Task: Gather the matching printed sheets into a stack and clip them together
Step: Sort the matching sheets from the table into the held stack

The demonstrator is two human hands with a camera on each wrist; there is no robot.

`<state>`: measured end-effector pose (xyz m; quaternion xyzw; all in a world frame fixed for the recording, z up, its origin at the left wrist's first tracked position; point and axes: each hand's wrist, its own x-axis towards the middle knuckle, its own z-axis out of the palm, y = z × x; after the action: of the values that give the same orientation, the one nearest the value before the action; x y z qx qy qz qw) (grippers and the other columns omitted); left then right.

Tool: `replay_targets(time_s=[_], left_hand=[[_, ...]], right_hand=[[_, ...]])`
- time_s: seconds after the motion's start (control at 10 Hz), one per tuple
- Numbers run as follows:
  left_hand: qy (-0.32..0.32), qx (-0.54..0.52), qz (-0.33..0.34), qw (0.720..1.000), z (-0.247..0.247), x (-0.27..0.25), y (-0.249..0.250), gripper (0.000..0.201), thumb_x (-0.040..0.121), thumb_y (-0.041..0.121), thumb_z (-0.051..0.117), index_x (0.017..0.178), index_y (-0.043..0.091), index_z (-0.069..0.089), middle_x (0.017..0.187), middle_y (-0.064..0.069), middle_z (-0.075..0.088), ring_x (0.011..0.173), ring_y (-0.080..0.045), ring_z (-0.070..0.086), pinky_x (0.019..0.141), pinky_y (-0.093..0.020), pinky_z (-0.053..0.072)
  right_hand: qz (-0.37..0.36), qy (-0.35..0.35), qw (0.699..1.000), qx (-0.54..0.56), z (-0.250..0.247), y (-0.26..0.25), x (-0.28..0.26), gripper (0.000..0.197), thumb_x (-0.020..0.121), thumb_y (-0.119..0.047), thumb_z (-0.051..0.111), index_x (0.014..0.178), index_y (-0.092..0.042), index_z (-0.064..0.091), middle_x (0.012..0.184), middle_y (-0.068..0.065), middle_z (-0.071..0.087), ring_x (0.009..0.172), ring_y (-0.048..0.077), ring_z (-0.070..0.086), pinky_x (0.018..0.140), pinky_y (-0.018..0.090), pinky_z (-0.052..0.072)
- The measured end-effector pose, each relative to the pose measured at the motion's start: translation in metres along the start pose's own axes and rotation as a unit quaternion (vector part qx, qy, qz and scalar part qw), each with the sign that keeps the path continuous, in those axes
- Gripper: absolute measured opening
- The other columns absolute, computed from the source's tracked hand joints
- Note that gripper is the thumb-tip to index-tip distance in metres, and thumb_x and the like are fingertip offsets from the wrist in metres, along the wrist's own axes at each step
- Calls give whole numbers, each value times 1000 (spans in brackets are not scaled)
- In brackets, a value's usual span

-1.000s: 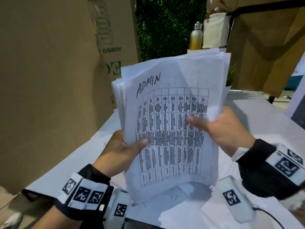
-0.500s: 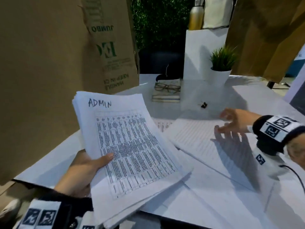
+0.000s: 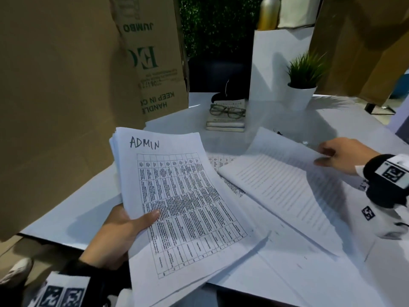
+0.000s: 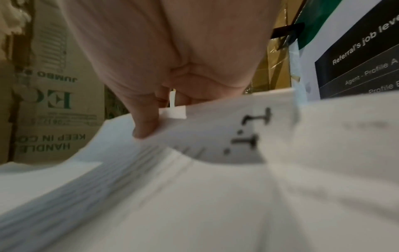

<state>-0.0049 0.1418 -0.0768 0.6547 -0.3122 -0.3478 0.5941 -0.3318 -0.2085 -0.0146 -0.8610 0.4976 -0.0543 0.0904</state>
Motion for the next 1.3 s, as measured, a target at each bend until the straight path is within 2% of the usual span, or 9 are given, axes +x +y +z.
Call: replay_targets(time_s=[0.3,0.4,0.5,0.7,0.8,0.9,1.1,1.2,1.3], left_hand=[[-6,-18,-3,1000,1,-4,3,110,18,61,95,110,4,72,101,-14,81,88,-33,78,64,-30,63],[-10,-21,-9,1000,1,-4,3,111,15,60,94,108,4,72,99,-15,81,85,-33,78,61,-30,63],[-7,-27,-14,1000,0,-5,3,112,16,59,96,111,3,72,103,-17,80,88,-36,78,67,-35,65],[1,-46,-11,999,3,-7,7,117,9,60,94,109,5,72,98,-12,81,83,-28,79,57,-24,61],[16,-33,1,999,3,-6,7,107,15,60,94,106,10,72,97,-8,82,78,-20,79,55,-17,58],[20,-33,13,999,7,-7,11,92,19,61,93,97,16,71,91,-1,82,69,-8,77,51,-11,53],[43,3,17,999,1,-1,2,31,70,25,86,96,19,71,82,12,81,74,-3,76,87,-35,57],[34,16,0,999,0,-2,0,27,82,-5,69,96,17,69,78,15,80,70,2,75,67,-18,56],[46,-3,6,999,2,-2,1,24,78,3,78,96,17,70,89,12,80,77,-6,77,56,-8,53]], right_hand=[[45,146,971,182,-49,22,-13,34,92,-42,59,105,-12,71,101,12,69,91,29,60,79,23,50],[28,143,975,169,-71,70,-3,49,72,-77,58,96,-36,71,92,6,72,83,27,70,63,28,60],[-35,61,988,137,-120,68,-10,29,74,-71,54,77,-45,68,70,-2,69,61,0,67,52,10,51],[-133,-126,974,130,-162,-27,-16,23,77,-30,66,91,-16,78,86,13,77,81,32,74,75,44,59],[-182,-278,938,-101,-147,-70,-8,17,86,-41,61,87,-32,75,93,-1,75,91,19,70,89,41,53],[-173,-264,909,-273,-89,-96,11,16,86,-31,68,102,-28,70,109,-1,69,103,19,62,95,36,48],[-232,-255,892,-293,8,-120,28,45,70,-26,78,111,-14,65,119,4,62,110,26,60,92,38,51],[-224,-242,904,-273,13,-119,28,42,66,-24,80,104,-20,61,110,1,64,100,25,62,83,35,52],[-210,-266,909,-241,13,-116,29,40,70,-18,78,100,-30,55,84,-8,59,73,15,57,61,23,45]])
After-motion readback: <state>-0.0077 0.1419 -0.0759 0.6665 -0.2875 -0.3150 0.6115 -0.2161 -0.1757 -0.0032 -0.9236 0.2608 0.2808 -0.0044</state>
